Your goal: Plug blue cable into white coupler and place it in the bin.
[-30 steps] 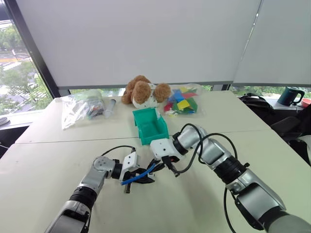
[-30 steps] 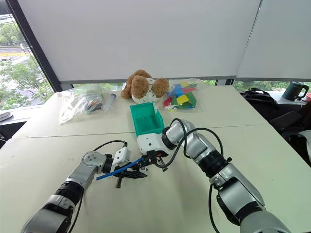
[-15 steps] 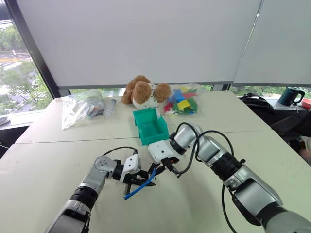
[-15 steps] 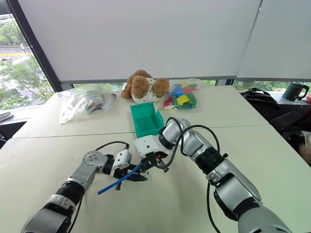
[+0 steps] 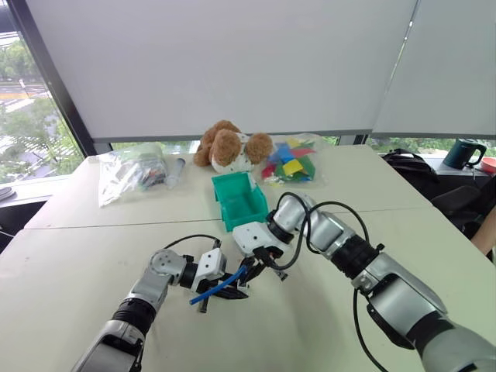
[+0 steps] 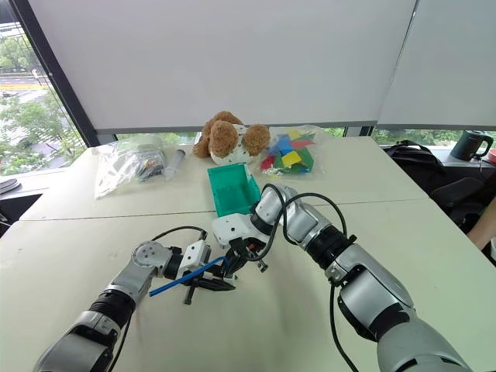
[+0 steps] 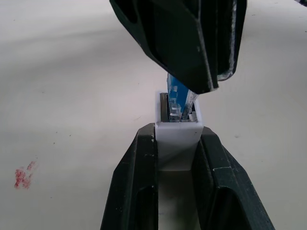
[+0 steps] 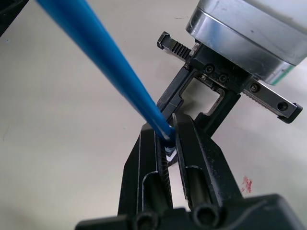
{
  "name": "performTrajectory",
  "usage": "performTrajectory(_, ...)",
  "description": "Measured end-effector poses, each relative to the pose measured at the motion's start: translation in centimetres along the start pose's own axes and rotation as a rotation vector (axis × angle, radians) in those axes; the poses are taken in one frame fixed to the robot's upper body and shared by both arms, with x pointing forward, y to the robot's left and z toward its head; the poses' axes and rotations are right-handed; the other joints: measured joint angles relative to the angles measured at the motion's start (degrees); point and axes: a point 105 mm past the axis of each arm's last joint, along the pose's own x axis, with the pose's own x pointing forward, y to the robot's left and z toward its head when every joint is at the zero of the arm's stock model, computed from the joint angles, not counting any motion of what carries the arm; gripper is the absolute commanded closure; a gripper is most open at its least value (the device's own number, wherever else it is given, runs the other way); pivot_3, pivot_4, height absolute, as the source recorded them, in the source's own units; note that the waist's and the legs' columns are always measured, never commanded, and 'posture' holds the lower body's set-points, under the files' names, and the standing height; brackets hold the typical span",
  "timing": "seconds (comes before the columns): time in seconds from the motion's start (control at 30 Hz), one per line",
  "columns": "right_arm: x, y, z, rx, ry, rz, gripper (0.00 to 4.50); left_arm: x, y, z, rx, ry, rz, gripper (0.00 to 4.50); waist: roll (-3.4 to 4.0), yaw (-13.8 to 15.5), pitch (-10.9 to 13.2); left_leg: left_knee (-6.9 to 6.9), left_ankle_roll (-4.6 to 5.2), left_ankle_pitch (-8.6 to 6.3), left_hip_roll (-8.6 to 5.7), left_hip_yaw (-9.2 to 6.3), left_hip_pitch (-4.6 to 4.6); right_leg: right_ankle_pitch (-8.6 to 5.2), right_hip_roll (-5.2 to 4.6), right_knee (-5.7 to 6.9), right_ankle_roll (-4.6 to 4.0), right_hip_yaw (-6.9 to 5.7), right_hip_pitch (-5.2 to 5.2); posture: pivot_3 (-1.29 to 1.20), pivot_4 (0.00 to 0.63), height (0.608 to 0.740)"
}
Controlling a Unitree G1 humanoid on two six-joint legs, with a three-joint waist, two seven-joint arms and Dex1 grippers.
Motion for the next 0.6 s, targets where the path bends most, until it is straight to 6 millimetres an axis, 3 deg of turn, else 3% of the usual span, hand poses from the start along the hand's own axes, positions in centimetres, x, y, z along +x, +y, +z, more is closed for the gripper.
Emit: performTrajectory(0.6, 1.5, 0.3, -1.2, 0.006, -0.035, 0.003, 4.50, -0.2, -0.6, -0.8, -0.054, 0.015, 0.026, 4.15, 0.07, -0.3, -0.9, -0.23, 0.19, -0.11, 0.02, 0.05, 0.89, -0.13, 0.04, 0.00, -0.16, 0.05, 0.71, 0.00, 0.150, 0.740)
